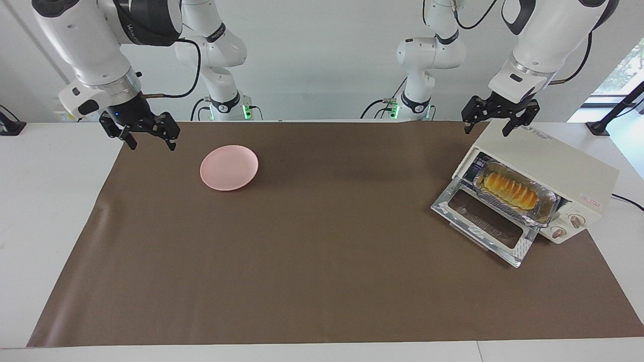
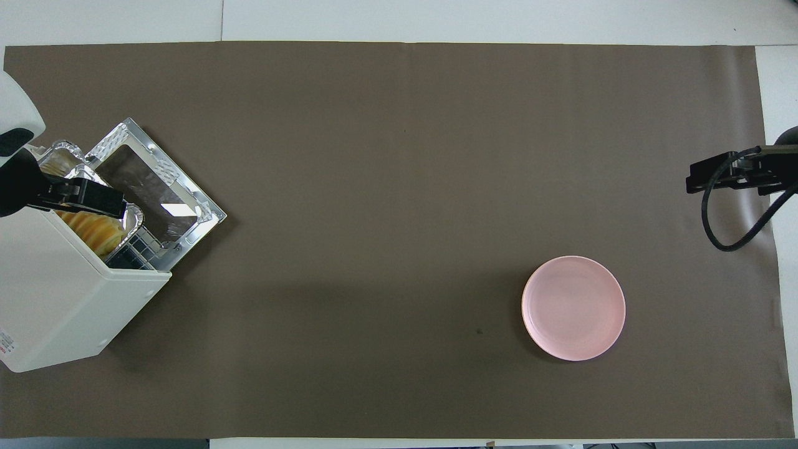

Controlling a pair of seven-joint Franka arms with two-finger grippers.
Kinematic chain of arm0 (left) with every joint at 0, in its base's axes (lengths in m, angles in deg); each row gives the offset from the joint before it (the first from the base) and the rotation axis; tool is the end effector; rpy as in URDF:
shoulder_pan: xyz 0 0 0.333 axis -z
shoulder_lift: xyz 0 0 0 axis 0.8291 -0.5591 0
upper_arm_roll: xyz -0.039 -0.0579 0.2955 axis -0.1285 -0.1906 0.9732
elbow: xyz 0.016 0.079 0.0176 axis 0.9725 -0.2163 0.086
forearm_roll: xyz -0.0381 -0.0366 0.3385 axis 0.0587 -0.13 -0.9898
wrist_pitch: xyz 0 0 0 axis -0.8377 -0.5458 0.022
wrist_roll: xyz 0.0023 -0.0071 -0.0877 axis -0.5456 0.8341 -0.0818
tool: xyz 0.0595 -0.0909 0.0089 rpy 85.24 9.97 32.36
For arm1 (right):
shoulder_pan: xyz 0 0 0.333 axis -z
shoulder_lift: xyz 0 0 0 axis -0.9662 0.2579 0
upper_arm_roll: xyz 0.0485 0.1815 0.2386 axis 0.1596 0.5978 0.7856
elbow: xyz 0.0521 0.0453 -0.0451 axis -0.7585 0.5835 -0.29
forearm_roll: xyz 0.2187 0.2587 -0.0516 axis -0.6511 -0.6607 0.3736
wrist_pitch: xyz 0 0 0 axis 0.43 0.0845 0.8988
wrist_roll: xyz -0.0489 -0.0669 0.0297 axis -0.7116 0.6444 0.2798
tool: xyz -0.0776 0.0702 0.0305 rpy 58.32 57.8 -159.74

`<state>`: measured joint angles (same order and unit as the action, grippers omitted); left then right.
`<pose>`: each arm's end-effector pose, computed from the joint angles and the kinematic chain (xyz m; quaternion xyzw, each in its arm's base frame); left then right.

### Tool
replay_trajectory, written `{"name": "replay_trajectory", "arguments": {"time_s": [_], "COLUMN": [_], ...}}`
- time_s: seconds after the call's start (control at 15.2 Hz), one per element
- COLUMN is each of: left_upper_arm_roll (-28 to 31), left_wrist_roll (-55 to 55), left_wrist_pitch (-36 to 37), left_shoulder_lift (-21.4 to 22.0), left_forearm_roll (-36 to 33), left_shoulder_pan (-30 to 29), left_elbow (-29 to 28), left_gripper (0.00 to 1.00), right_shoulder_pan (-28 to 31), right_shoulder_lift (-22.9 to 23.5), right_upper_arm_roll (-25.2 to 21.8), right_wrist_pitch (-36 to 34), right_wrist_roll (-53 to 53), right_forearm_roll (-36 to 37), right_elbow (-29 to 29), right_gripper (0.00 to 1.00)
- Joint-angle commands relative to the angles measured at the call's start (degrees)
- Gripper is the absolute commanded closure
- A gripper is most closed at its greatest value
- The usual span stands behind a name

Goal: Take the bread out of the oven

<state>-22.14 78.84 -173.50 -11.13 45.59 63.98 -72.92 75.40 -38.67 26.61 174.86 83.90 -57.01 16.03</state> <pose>0.4810 -0.0678 0.6108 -0.9955 0.0917 0.0239 0.0049 0.5038 -0.0158 0.5879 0.9996 -0.0277 -0.0062 0.0040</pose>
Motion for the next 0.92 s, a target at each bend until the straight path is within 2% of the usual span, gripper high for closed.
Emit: {"name": "replay_trajectory", "arguments": {"time_s": [0.0, 0.66, 0.85], "left_upper_arm_roll": [0.24, 0.33, 0.24], "left_wrist_roll": [0.50, 0.85, 4.88], "left_wrist_pitch": [-0.28, 0.60, -0.28], "left_shoulder_lift": [-0.13, 1.27, 0.75], "left_forearm_roll": [0.41, 0.06, -1.52], "left_shoulder_pan": [-0.15, -0.32, -1.46], "left_elbow": [0.68, -1.87, -1.43], "left_gripper": [0.00, 0.00, 0.00], "right_shoulder_pan": [0.89, 0.97, 0.80], "right_shoulder_lift": [-0.78, -0.78, -0.87], "right_upper_arm_roll": [0.46, 0.46, 0.55], "right_wrist_pitch": [0.04, -0.05, -0.22], "right_wrist_roll": [-0.38, -0.55, -0.55], "right_forearm_roll": [-0.83, -0.83, -0.83], "right_elbow": [0.66, 0.66, 0.83], "right_gripper": [0.00, 0.00, 0.00]}}
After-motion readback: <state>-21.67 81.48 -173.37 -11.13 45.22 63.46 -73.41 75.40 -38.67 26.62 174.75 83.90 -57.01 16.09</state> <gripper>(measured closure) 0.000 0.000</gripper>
